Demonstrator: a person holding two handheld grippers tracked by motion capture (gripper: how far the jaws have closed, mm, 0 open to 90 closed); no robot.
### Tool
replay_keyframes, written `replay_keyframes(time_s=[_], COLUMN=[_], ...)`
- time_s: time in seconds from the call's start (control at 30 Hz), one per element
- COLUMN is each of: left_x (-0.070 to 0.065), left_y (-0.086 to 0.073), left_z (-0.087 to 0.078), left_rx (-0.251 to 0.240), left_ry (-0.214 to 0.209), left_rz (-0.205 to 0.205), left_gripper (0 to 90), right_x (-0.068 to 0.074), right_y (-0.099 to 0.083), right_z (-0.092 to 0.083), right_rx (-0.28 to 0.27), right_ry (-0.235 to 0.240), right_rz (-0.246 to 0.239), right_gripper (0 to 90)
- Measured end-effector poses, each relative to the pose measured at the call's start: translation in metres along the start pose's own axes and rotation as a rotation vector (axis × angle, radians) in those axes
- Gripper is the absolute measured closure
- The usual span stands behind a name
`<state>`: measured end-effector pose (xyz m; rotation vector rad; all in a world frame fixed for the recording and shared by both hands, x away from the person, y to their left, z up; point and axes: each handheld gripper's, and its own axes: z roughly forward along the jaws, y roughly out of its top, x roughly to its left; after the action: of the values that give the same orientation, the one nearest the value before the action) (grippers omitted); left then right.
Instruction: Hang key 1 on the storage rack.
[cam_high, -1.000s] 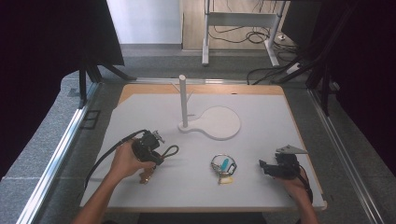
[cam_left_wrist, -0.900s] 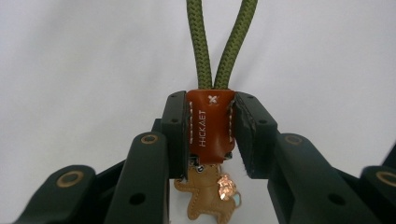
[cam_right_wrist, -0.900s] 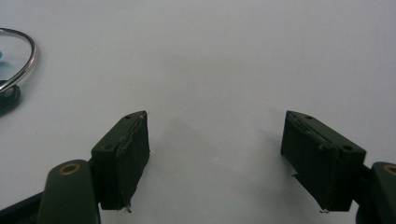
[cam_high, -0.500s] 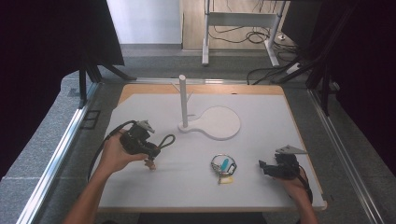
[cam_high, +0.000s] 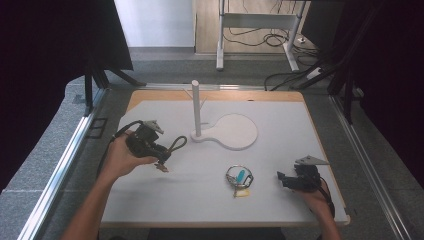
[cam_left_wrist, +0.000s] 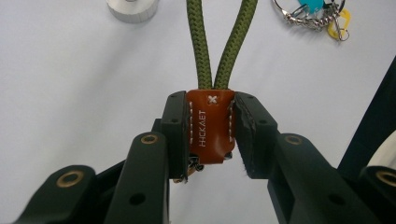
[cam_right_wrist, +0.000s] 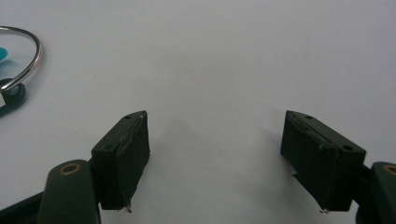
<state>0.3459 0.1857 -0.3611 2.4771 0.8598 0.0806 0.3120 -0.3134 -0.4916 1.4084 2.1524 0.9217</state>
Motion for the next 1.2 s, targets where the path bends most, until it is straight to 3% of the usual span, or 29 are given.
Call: replay_keyframes(time_s=[0.57, 1.2], left_x=[0.019, 0.051], left_y=[0.019, 0.036], left_z=[-0.008, -0.013], left_rx=[0.012, 0.006], left_ry=[0.004, -0.011], left_rz=[0.004, -0.025], left_gripper=[67.4, 67.4], right_x=[0.0, 0.0], right_y=[0.0, 0.0], right_z=[0.0, 0.001], right_rx=[-0.001, -0.001], right_ry=[-0.003, -0.003], right_rz=[-0.001, -0.008], right_gripper=[24.1, 24.2])
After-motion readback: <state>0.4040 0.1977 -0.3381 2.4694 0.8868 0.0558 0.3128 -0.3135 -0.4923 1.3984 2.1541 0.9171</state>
